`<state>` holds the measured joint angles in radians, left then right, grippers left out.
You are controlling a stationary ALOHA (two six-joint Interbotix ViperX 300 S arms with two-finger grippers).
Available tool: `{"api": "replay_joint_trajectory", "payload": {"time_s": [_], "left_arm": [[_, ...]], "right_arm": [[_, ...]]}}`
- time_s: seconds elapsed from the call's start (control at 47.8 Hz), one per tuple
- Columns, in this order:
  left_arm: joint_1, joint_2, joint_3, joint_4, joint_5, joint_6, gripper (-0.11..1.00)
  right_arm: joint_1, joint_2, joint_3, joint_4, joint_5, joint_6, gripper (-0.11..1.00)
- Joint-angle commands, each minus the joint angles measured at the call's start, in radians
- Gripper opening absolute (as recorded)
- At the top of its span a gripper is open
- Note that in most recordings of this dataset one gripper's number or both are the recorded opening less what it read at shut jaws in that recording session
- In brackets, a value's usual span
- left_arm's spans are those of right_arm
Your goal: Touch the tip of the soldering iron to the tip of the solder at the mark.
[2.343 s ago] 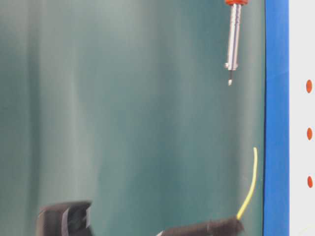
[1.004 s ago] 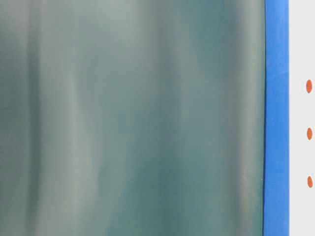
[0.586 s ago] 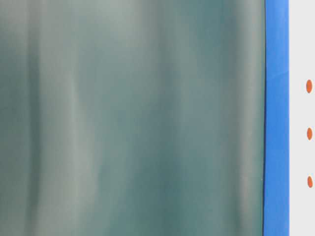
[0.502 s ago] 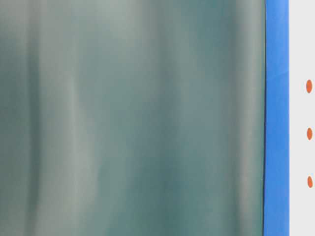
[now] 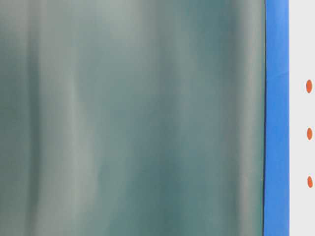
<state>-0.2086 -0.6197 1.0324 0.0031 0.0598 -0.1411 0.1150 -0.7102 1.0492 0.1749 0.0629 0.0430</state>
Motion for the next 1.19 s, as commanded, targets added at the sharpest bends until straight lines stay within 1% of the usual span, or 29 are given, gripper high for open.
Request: {"api": "replay_joint_trajectory", "payload": {"time_s": [0.0, 0.105, 0.126, 0.188, 0.293, 0.397, 0.544, 0.732, 0.921, 1.025, 1.172], "left_arm": [[0.052, -0.078, 0.015, 0.0, -0.017, 0.025, 0.75], [0.097, -0.155, 0.048, 0.0, -0.023, 0.057, 0.74], [0.103, -0.17, 0.054, 0.0, -0.025, 0.061, 0.74], [0.121, -0.21, 0.075, 0.002, -0.031, 0.078, 0.74], [0.146, -0.272, 0.118, 0.0, -0.046, 0.097, 0.74], [0.161, -0.322, 0.163, 0.002, -0.072, 0.104, 0.74], [0.164, -0.383, 0.225, 0.002, -0.094, 0.106, 0.74], [0.166, -0.42, 0.291, 0.002, -0.1, 0.104, 0.72], [0.167, -0.44, 0.316, 0.0, -0.109, 0.104, 0.72], [0.166, -0.448, 0.318, 0.002, -0.107, 0.104, 0.72], [0.166, -0.453, 0.319, 0.002, -0.107, 0.103, 0.72]], "right_arm": [[-0.058, -0.083, -0.005, -0.04, 0.026, -0.006, 0.77], [-0.107, -0.158, 0.002, -0.101, 0.069, -0.008, 0.77], [-0.118, -0.176, 0.006, -0.12, 0.08, -0.008, 0.77], [-0.141, -0.21, 0.021, -0.149, 0.094, -0.006, 0.76], [-0.176, -0.255, 0.054, -0.169, 0.097, -0.008, 0.75], [-0.201, -0.287, 0.1, -0.167, 0.094, -0.005, 0.74], [-0.207, -0.296, 0.15, -0.163, 0.069, 0.006, 0.74], [-0.207, -0.268, 0.216, -0.146, -0.038, 0.017, 0.74], [-0.207, -0.23, 0.227, -0.137, -0.069, 0.023, 0.74], [-0.207, -0.229, 0.227, -0.124, -0.066, 0.023, 0.74], [-0.207, -0.23, 0.225, -0.124, -0.054, 0.023, 0.74]]}}
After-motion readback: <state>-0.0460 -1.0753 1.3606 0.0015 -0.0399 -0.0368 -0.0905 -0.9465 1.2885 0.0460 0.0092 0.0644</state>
